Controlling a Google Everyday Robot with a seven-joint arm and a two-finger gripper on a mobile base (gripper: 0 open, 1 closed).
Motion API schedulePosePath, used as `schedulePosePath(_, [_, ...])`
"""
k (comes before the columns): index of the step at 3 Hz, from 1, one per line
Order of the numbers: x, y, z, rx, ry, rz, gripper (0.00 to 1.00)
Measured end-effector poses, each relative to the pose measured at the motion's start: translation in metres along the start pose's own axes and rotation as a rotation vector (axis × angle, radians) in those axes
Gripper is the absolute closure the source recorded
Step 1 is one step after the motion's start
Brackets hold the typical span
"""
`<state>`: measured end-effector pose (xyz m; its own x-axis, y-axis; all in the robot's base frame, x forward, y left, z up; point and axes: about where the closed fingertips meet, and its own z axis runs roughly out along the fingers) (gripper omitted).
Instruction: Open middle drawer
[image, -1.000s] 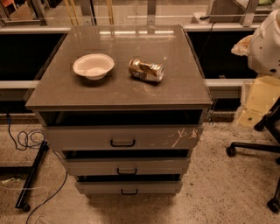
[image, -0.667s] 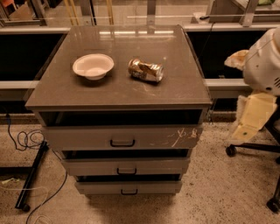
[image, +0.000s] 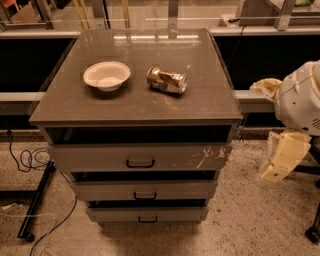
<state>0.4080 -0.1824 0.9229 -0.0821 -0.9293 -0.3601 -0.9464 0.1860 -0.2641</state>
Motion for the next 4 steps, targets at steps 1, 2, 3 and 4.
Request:
schedulePosePath(1, [0.010, 0.005, 0.021, -0.015, 0.001, 0.018, 0.00])
schedulePosePath(2, [0.023, 0.014, 0.055, -0.054, -0.018, 0.033, 0.00])
schedulePosePath(3, [0.031, 0.023, 0.086, -0.077, -0.055, 0.025, 0.00])
schedulePosePath(4, [0.040, 0.029, 0.112, -0.089, -0.116, 0.009, 0.00])
